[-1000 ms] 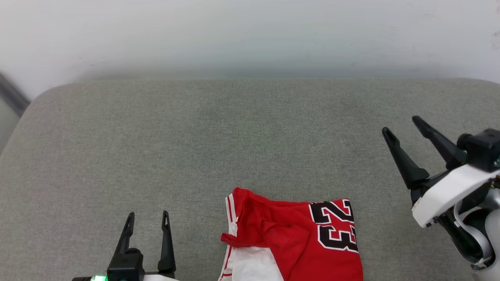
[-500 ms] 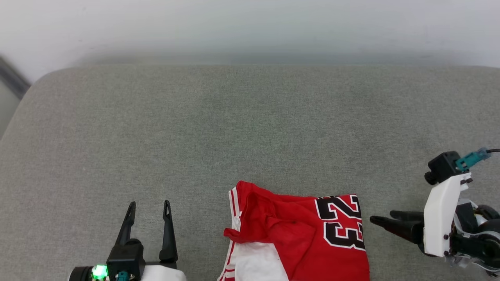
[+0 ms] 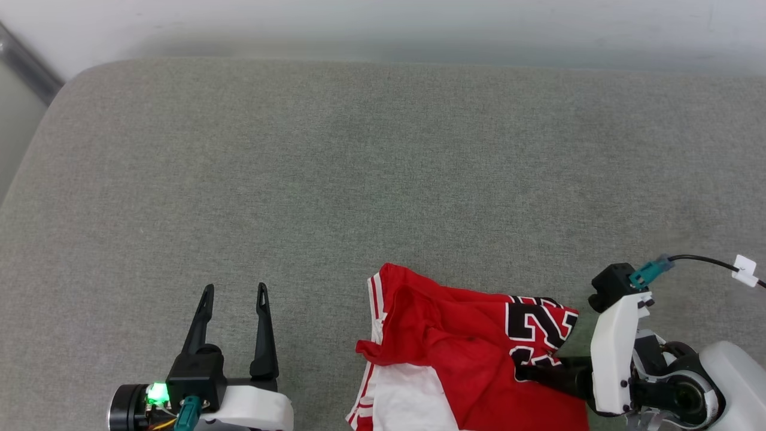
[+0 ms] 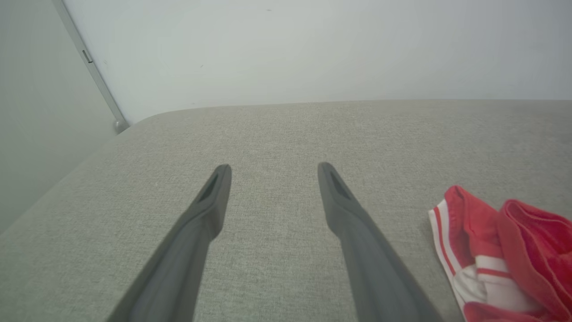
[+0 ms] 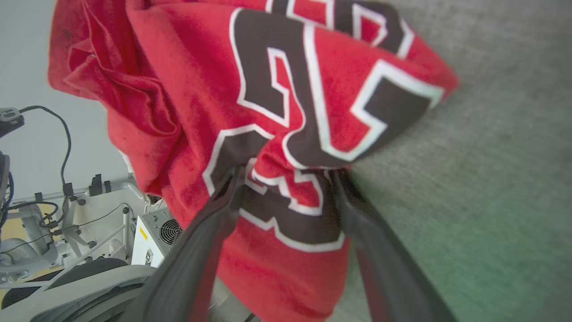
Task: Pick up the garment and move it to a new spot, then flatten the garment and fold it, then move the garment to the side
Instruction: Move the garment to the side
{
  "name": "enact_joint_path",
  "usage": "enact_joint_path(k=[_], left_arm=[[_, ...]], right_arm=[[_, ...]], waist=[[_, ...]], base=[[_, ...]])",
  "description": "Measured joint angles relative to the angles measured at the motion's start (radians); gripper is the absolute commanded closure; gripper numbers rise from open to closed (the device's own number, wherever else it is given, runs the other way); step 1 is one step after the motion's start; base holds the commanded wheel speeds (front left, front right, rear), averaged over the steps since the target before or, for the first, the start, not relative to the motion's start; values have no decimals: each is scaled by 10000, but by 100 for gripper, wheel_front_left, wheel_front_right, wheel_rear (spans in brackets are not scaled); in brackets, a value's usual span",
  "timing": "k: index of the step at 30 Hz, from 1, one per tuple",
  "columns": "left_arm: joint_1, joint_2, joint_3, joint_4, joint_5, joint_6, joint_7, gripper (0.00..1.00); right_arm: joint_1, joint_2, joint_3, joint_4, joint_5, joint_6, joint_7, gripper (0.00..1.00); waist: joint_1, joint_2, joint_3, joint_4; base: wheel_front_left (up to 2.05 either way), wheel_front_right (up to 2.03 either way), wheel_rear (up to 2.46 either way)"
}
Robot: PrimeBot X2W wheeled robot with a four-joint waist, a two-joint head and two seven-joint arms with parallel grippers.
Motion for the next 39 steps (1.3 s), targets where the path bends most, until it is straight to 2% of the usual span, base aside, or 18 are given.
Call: enact_joint_path(k=[2, 3, 4, 12, 17, 23, 31, 35, 39], left_arm=[[-6, -2, -4, 12, -2, -2, 0, 0], [-12, -2, -2, 29, -2, -2, 0, 0], [-18, -2, -12, 40, -4, -2, 0, 0], [12, -6, 50, 65, -12, 12, 0, 0], [311, -8, 75, 107, -6, 42, 0, 0], [540, -8, 180, -12, -121, 121, -2, 0], [554, -12, 280, -372, -221, 234, -2, 0], [223, -13, 468, -504, -73, 94, 0, 0], [-149, 25, 562, -606, 82, -86, 0, 0]], right_arm=[[-81, -19, 334, 77, -288, 6, -165, 0], [-128, -29, 476, 142, -360, 6, -242, 28], [-161, -58, 608, 157, -395, 6, -301, 100], [-429, -186, 1187, 412, -410, -2, -1304, 100], [-962, -476, 1453, -82, -383, -4, -1791, 100], [-1587, -1576, 2057, -1415, -773, -4, -2123, 100], [-2546, -3225, 2314, -3022, -1530, -2, -2071, 100], [-2787, -3777, 1994, -3060, -1753, -2, -2178, 100], [-3063, -4332, 1553, -2489, -2305, 0, -2502, 100]], waist=[[0, 0, 40, 36], [0, 0, 52, 51], [-1, 0, 54, 64], [0, 0, -173, -3], [0, 0, -530, -211], [0, 0, -829, -763], [0, 0, -674, -1988], [0, 0, -316, -2652], [0, 0, 231, -3186]], base=[[0, 0, 0], [0, 0, 0], [0, 0, 0], [0, 0, 0], [0, 0, 0], [0, 0, 0], [0, 0, 0], [0, 0, 0], [0, 0, 0]])
